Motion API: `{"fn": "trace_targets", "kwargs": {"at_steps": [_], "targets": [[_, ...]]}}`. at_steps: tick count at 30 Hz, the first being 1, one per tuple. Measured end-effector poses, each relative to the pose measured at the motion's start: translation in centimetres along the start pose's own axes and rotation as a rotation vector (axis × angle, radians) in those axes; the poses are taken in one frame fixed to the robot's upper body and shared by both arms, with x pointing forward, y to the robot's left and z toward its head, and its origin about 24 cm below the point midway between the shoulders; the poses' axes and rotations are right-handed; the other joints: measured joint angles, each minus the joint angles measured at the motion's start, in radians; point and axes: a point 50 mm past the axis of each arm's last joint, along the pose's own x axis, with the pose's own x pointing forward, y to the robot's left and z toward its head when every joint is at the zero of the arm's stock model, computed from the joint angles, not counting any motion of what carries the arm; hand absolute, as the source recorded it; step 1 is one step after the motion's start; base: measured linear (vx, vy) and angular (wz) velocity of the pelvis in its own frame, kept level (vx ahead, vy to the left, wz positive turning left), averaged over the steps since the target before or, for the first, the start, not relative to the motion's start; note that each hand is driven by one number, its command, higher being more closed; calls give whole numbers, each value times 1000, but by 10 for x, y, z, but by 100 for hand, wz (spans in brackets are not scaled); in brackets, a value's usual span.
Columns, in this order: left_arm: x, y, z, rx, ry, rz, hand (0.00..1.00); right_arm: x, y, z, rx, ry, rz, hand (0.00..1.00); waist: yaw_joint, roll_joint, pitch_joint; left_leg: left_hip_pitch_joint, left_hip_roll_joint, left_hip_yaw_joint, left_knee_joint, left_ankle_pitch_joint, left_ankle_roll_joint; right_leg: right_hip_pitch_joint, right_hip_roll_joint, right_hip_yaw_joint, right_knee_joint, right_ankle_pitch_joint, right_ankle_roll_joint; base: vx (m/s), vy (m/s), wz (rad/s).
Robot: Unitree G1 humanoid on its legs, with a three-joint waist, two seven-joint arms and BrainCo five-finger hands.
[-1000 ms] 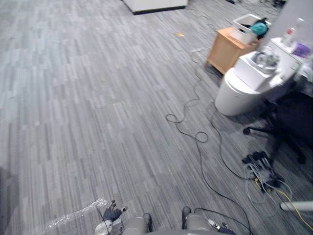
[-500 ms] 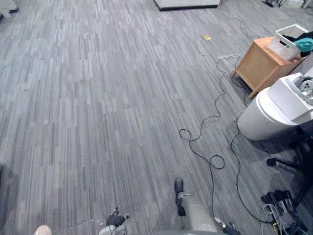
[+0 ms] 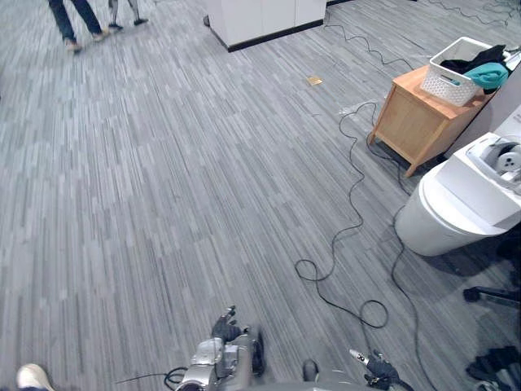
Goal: Organize washtable
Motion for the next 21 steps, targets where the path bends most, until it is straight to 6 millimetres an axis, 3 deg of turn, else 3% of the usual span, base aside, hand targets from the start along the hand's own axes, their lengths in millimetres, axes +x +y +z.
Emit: {"fn": "trace_targets", "kwargs": {"at_steps": [1, 2, 3, 4, 5, 6, 7, 8, 9, 10, 11, 13, 14, 15, 17, 18, 20, 21], "targets": [[0, -2, 1, 11, -8, -7, 0, 1, -1, 3, -16, -3, 1, 0, 3, 18, 0, -25, 16, -1, -6, 28, -5, 15, 6, 14, -6, -16, 5, 407, 298, -55], [0, -1, 1, 24, -17, -7, 0, 1, 0, 4, -37, -3, 5, 0, 8, 26, 0, -40, 43, 18, 23, 98, 9, 42, 4, 36, -11, -39, 13, 503, 352, -53], [0, 3, 1, 59, -15, -3, 0, 1, 4, 3, -63, 0, 20, 0, 20, 11, -4, -38, 44, 60, 75, 164, 65, 66, -20, 65, -12, -77, 11, 527, 363, -57], [1, 5, 4, 84, -18, -2, 0, 1, 4, -1, -77, 14, 21, 0, 27, 6, -15, -41, 40, 79, 109, 159, 72, 69, -39, 78, -7, -86, 12, 569, 338, -71], [1, 8, 6, 117, -23, 1, 0, 1, 12, -6, -101, 38, 48, 0, 39, -28, -24, -45, 15, 104, 148, 125, 133, 58, -66, 106, 28, -75, 31, 666, 358, -62], [0, 13, 3, 141, -8, 8, 0, -1, 14, -12, -125, 56, 66, 0, 40, -53, -42, -31, -14, 125, 145, 107, 191, 23, -94, 124, 103, -56, 77, 672, 346, -50], [0, 14, 1, 146, -2, 11, 0, -1, 16, -15, -122, 62, 71, 0, 37, -64, -49, -14, -26, 142, 134, 99, 211, 6, -105, 133, 152, -50, 97, 560, 278, -26], [0, 16, -2, 154, 13, 13, 0, -1, 17, -15, -124, 65, 73, 0, 30, -77, -57, 20, -44, 159, 114, 83, 234, -24, -109, 148, 241, -33, 143, 440, 216, -22], [-1, 16, -7, 171, 44, 8, 0, -1, 18, -15, -116, 65, 82, 0, 24, -81, -60, 82, -67, 171, 87, 58, 261, -66, -101, 175, 400, 16, 245, 422, 206, -20], [-2, 15, -11, 186, 68, 1, 0, -1, 20, -15, -106, 59, 88, 0, 22, -83, -61, 135, -86, 174, 59, 38, 264, -107, -87, 210, 540, 73, 335, 515, 261, -7], [-3, 15, -15, 204, 87, -13, 0, -2, 21, -16, -83, 51, 87, 0, 17, -90, -66, 193, -111, 173, 24, 25, 269, -155, -70, 225, 687, 125, 335, 486, 238, 10], [-7, 15, -25, 181, 119, -20, 0, -3, 21, -15, -42, 34, 84, 0, -7, -87, -79, 332, -167, 138, -63, 4, 289, -271, -62, 128, 962, 132, 330, 592, 222, 39], [-7, 14, -26, 158, 124, -18, 0, -3, 21, -14, -32, 25, 83, 0, -9, -82, -77, 381, -180, 116, -86, 3, 301, -317, -69, 57, 1009, 115, 306, 623, 149, 70], [-7, 15, -27, 128, 130, -11, 0, -3, 20, -11, -6, 8, 78, 0, -15, -79, -75, 439, -193, 67, -116, -2, 312, -363, -81, -47, 1014, 55, 247, 535, 98, 69], [-8, 16, -31, 104, 152, -3, 0, -3, 16, -9, 24, -3, 64, 0, -24, -70, -68, 523, -192, 9, -149, -3, 312, -395, -66, -129, 928, -31, 182, 549, 33, 81], [-8, 18, -32, 79, 159, 7, 0, -3, 13, -7, 53, -15, 52, 0, -27, -58, -61, 584, -182, -37, -168, -5, 308, -419, -30, -152, 802, -56, 145, 646, -12, 101], [-8, 19, -31, 64, 154, 17, 0, -3, 9, -4, 75, -29, 37, 0, -39, -44, -59, 644, -167, -96, -177, -12, 297, -460, 12, -143, 505, -11, 140, 542, -36, 100], [-8, 21, -30, 47, 149, 27, 0, -3, 6, -4, 72, -26, 28, 0, -55, -46, -59, 667, -166, -129, -181, -14, 299, -471, 6, -144, 324, 62, 151, 581, -70, 133]]}}
